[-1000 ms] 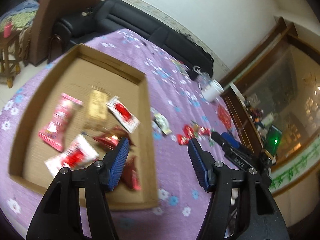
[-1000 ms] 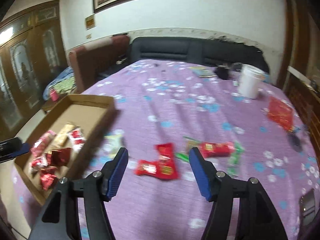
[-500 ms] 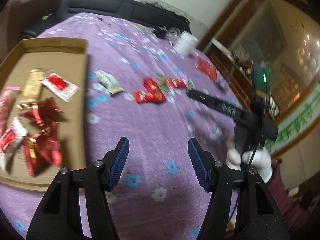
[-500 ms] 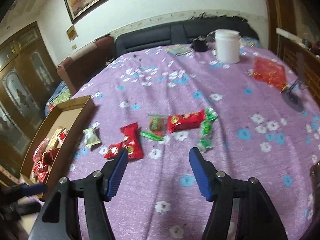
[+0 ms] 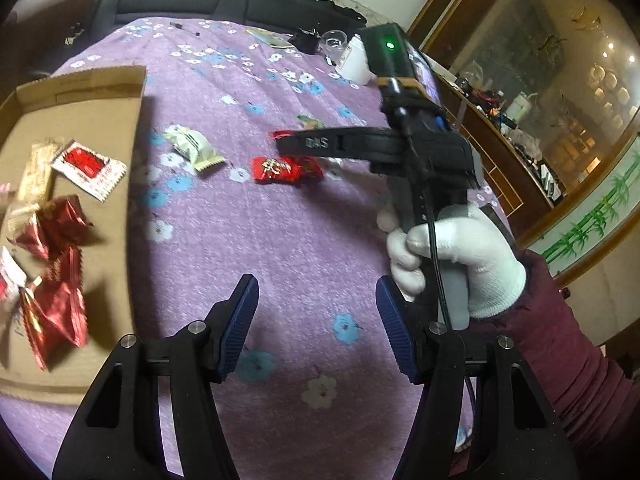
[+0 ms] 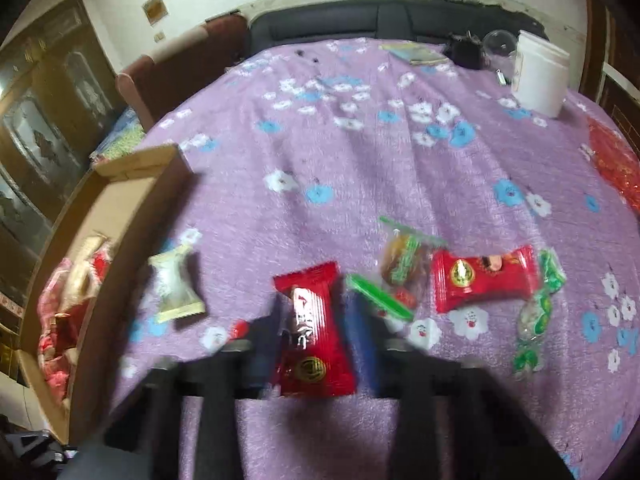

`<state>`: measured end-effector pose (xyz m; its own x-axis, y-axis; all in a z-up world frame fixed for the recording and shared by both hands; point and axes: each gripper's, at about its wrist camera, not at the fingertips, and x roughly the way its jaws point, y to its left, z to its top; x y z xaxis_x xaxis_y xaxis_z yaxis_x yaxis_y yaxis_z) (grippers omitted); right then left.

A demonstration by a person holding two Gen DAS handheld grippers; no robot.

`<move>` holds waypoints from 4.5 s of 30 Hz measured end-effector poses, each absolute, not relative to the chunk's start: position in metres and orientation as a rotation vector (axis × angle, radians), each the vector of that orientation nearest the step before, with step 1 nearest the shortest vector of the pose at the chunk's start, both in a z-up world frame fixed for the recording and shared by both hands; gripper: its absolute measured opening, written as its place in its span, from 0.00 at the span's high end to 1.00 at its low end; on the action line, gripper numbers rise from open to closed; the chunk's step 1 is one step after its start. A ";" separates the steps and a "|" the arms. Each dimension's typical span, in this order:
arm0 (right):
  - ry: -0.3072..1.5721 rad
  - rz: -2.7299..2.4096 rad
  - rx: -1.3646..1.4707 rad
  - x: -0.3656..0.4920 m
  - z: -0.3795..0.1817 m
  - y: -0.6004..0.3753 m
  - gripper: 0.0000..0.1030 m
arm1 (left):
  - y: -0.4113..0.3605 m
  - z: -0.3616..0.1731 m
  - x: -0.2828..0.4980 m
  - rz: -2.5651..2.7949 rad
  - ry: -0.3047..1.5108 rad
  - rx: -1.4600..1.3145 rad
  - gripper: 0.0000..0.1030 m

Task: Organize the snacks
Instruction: 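Grasp a red candy with the right gripper while the left gripper grasps another red candy, then drop both held red candies into the cardboard tray and open both grippers, then grasp the white sachet with the left gripper while the right gripper grasps the green-wrapped cake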

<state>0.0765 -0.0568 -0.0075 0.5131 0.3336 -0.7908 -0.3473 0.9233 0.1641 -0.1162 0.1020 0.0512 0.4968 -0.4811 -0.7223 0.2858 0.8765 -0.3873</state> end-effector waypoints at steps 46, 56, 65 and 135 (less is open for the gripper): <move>0.885 0.446 0.219 0.031 -0.007 -0.141 0.79 | 0.114 0.078 -0.057 -0.330 0.804 -0.087 0.79; 0.848 0.530 0.152 0.016 0.030 -0.097 0.80 | 0.253 0.085 -0.053 -0.060 0.809 -0.230 0.79; 0.894 0.695 -0.011 0.024 0.052 0.033 0.80 | 0.298 0.054 -0.024 -0.018 0.875 -0.296 0.79; 1.057 0.591 -0.001 0.035 -0.007 -0.026 0.70 | 0.166 0.061 -0.127 -0.438 0.937 -0.379 0.44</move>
<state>0.0353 -0.0264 -0.0069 0.3519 0.4567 -0.8171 -0.4574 0.8455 0.2756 -0.1271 0.1660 0.0611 0.5170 -0.5146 -0.6840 0.1941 0.8487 -0.4919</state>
